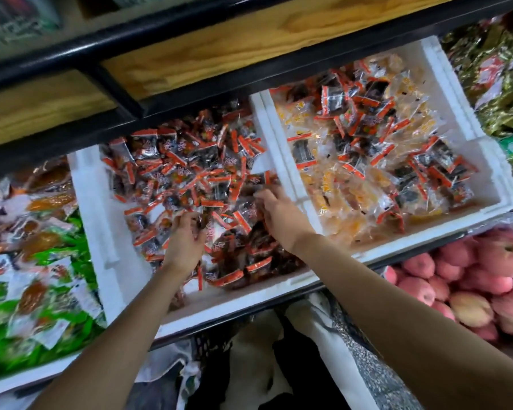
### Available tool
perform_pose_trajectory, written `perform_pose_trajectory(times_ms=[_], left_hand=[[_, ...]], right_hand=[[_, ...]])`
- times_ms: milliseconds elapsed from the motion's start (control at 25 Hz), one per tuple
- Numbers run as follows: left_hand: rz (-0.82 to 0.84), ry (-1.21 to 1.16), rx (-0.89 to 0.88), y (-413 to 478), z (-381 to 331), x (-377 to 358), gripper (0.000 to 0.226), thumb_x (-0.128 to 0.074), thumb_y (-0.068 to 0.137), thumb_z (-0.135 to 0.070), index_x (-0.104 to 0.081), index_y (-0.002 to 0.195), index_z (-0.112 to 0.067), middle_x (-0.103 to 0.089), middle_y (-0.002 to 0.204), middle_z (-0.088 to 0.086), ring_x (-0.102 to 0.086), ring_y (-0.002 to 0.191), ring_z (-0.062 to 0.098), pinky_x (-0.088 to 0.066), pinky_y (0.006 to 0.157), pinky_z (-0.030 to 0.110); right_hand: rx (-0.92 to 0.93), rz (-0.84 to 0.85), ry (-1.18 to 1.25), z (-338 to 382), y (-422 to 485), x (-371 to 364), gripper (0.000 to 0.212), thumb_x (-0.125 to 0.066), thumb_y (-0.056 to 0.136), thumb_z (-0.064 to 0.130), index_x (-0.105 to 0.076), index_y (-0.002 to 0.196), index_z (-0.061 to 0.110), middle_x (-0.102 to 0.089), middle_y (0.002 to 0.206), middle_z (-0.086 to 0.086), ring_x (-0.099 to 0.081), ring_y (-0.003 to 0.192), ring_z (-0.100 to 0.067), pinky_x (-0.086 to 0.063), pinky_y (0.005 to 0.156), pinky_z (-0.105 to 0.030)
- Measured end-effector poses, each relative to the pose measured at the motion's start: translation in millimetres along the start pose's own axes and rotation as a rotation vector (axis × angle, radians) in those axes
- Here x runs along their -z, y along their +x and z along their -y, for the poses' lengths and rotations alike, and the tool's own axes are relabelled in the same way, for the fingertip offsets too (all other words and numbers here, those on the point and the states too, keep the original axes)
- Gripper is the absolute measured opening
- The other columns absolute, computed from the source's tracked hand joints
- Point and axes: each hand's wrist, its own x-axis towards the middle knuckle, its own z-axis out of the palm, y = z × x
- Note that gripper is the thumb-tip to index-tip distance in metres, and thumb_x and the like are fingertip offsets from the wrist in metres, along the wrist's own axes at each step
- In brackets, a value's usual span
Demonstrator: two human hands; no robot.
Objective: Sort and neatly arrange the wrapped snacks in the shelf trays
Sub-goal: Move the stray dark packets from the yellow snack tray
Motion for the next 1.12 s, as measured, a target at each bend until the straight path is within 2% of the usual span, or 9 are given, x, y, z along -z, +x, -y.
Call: perform_pose_trajectory(times_ms=[120,200,400,520,600,760,840,960,1120], left_hand=[[0.026,0.186,-0.097,-4,4,-5,0.040,-0.057,0.091,-0.008,-0.047,0.130,-0.006,-0.049,0.128,0.016,-0.050,0.114,0.027,-0.044,0.096,0.033],[0.035,0.214,-0.171,-14,-5,-10,0.034,-0.056,0.091,-0.011,-0.052,0.125,-0.009,-0.049,0.127,0.010,-0.044,0.123,0.027,-0.036,0.108,0.039],[0.051,0.394,-0.397,-37,-36,-33,0.025,-0.047,0.096,-0.023,-0.051,0.119,-0.016,-0.047,0.118,0.001,-0.042,0.115,0.020,-0.030,0.102,0.034],[0.054,0.452,-0.538,-40,-64,-55,0.021,-0.056,0.090,-0.021,-0.058,0.109,-0.014,-0.052,0.107,0.004,-0.049,0.105,0.026,-0.039,0.091,0.039],[0.052,0.472,-0.628,-37,-90,-73,0.020,-0.060,0.084,-0.019,-0.061,0.102,-0.013,-0.055,0.099,0.006,-0.054,0.095,0.027,-0.045,0.084,0.041],[0.077,0.503,-0.749,-21,-161,-109,0.026,-0.064,0.074,-0.017,-0.063,0.100,-0.009,-0.058,0.096,0.009,-0.058,0.091,0.030,-0.048,0.080,0.041],[0.116,0.492,-0.751,-14,-195,-124,0.033,-0.062,0.080,-0.015,-0.060,0.112,-0.006,-0.056,0.110,0.013,-0.054,0.105,0.032,-0.043,0.090,0.043],[0.178,0.423,-0.719,3,-249,-153,0.042,-0.048,0.093,-0.018,-0.044,0.134,-0.012,-0.039,0.139,0.006,-0.036,0.129,0.025,-0.030,0.106,0.038],[0.292,0.289,-0.622,36,-296,-184,0.051,-0.052,0.094,-0.013,-0.035,0.142,-0.017,-0.030,0.151,-0.001,-0.042,0.130,0.022,-0.045,0.098,0.034]], right_hand=[[0.024,0.267,-0.208,-9,-10,-12,0.059,-0.041,0.091,-0.002,-0.029,0.145,0.017,-0.025,0.152,-0.006,-0.031,0.136,-0.027,-0.033,0.108,-0.036],[0.025,0.318,-0.234,-15,-24,-14,0.057,-0.041,0.093,0.003,-0.025,0.147,0.014,-0.027,0.152,-0.008,-0.032,0.135,-0.028,-0.032,0.109,-0.036],[0.104,0.114,-0.331,-51,-70,6,0.043,-0.046,0.093,0.010,-0.043,0.135,0.017,-0.045,0.130,-0.005,-0.047,0.118,-0.024,-0.043,0.094,-0.035],[0.163,0.039,-0.436,-100,-99,29,0.044,-0.069,0.077,0.007,-0.058,0.120,0.011,-0.058,0.115,-0.009,-0.058,0.102,-0.029,-0.051,0.085,-0.039],[0.121,0.027,-0.479,-140,-114,46,0.047,-0.075,0.070,0.008,-0.061,0.115,0.009,-0.062,0.111,-0.010,-0.062,0.097,-0.030,-0.054,0.081,-0.038],[-0.046,0.056,-0.552,-211,-120,93,0.041,-0.069,0.075,0.015,-0.063,0.115,0.009,-0.063,0.112,-0.012,-0.064,0.099,-0.033,-0.056,0.081,-0.042],[-0.109,0.015,-0.480,-234,-115,118,0.035,-0.055,0.085,0.014,-0.058,0.119,0.009,-0.059,0.112,-0.014,-0.060,0.100,-0.037,-0.053,0.083,-0.044],[-0.201,-0.127,-0.379,-269,-100,156,0.034,-0.052,0.089,0.008,-0.051,0.122,0.001,-0.053,0.116,-0.021,-0.054,0.105,-0.040,-0.046,0.087,-0.046],[-0.264,-0.141,-0.266,-301,-70,183,0.060,-0.053,0.090,0.014,-0.028,0.142,-0.001,-0.032,0.146,-0.022,-0.029,0.136,-0.036,-0.023,0.113,-0.041]])
